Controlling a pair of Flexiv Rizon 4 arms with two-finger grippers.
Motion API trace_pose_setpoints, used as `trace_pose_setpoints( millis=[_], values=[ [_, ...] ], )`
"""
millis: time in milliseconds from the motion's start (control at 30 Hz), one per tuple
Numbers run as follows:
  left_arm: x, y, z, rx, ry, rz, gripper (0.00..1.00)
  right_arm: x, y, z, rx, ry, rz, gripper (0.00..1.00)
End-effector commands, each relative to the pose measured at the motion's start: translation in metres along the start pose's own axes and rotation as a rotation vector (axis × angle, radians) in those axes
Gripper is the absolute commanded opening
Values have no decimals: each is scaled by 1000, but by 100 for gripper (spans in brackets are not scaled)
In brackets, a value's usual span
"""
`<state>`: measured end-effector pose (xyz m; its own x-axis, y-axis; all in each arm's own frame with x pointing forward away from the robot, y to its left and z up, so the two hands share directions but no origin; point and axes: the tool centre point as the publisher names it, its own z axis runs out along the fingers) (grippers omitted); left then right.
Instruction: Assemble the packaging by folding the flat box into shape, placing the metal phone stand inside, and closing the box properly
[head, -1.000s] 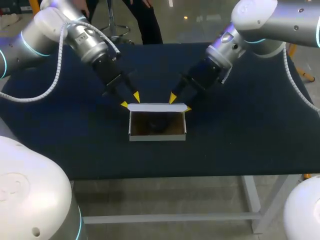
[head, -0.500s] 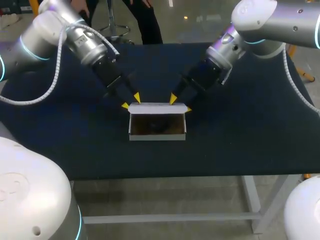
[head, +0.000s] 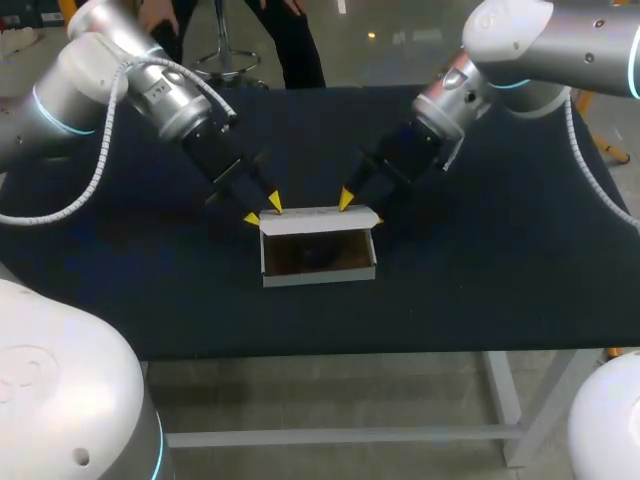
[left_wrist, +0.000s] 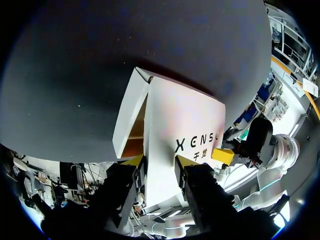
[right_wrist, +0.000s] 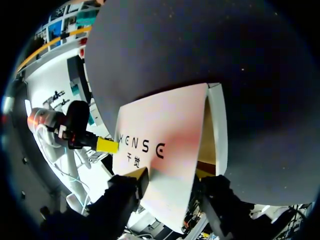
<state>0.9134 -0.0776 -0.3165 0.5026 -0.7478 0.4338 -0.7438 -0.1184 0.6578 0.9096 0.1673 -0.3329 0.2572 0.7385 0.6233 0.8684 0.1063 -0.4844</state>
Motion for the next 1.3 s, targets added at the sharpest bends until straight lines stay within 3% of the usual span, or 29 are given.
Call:
trace_pose_setpoints(
  millis=[33, 367, 1300],
  values=[
    [2, 4, 4, 10, 7, -3, 40, 2, 3, 3, 12, 1, -1, 56],
    [7, 1, 4, 18, 23, -18, 40, 1, 2, 4, 11, 4, -2, 56],
    [15, -6, -1, 27, 170, -36, 40, 6, 2, 0, 9, 3, -8, 56]
  ],
)
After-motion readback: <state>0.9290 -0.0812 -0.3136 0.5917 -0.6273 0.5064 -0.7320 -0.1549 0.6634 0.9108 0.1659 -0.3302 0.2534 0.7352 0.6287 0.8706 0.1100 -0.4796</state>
